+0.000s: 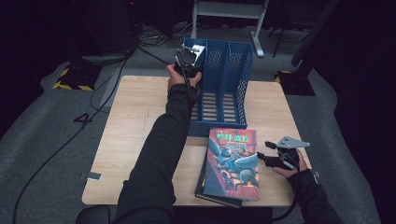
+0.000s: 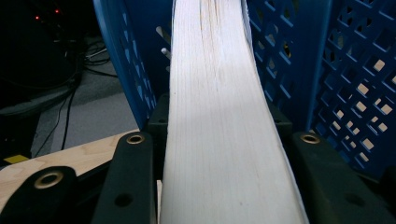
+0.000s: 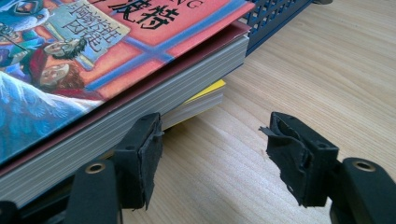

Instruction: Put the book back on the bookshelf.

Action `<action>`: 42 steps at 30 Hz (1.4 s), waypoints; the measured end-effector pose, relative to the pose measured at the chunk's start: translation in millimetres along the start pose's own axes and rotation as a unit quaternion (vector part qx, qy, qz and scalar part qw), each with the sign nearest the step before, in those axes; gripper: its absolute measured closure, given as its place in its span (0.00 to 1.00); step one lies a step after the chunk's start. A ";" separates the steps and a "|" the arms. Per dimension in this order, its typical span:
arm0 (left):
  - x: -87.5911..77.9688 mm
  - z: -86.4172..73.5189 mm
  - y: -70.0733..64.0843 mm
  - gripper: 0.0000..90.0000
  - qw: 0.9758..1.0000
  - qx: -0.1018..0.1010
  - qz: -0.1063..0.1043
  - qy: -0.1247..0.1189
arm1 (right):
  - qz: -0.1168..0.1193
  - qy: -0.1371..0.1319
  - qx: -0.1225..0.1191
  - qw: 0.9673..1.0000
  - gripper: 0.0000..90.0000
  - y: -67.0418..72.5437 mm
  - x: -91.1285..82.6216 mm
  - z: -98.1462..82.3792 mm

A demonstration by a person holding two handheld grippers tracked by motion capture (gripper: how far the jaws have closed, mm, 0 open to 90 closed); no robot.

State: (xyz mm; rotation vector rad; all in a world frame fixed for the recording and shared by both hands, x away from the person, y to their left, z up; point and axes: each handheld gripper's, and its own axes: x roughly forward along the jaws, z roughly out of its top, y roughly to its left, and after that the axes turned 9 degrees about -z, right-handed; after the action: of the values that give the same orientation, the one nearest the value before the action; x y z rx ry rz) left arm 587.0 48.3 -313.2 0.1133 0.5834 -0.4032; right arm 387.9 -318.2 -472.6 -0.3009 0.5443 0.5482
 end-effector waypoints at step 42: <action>-111.8 -90.0 7.9 0.31 0.979 0.119 -0.158 -0.051 | 0.001 -0.003 -0.007 1.000 0.35 1.9 -9.7 4.8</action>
State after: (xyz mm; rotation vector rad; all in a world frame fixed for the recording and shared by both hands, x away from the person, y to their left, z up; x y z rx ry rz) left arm 459.1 112.7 -325.8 0.2291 0.4498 -0.7847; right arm 381.9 -318.7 -463.4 -0.3125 0.5355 0.5549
